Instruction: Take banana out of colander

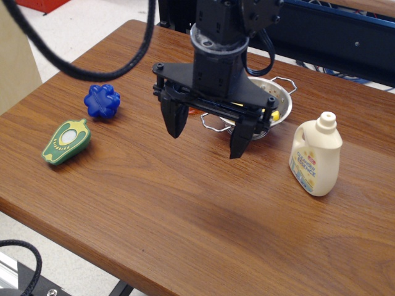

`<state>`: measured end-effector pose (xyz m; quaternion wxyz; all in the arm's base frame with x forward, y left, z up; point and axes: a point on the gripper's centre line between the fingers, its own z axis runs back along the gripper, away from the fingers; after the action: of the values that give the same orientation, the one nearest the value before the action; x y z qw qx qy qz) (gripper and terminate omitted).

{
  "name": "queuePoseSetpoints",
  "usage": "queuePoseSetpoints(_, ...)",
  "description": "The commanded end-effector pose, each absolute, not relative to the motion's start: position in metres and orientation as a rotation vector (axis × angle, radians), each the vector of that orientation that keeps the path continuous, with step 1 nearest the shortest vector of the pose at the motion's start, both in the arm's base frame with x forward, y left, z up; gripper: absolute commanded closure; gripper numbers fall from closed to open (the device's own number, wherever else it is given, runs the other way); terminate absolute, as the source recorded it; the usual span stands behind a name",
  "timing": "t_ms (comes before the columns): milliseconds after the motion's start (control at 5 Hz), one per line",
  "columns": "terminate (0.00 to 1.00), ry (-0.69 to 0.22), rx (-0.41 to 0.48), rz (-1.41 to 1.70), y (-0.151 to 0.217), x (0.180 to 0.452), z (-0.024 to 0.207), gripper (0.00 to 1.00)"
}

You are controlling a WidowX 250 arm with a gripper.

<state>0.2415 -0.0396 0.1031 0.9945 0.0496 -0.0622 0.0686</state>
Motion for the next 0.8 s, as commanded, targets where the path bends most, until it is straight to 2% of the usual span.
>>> queuePoseSetpoints(0,0.00,-0.125,0.099,0.138,-0.040,0.242,0.103,0.00)
queuePoseSetpoints(200,0.00,-0.084,0.158,-0.113,-0.025,0.262,0.096,0.00)
queuePoseSetpoints(400,0.00,-0.162,0.246,-0.355,-0.003,0.282,0.090,0.00)
queuePoseSetpoints(600,0.00,-0.145,0.256,-0.612,0.006,0.318,0.090,0.00)
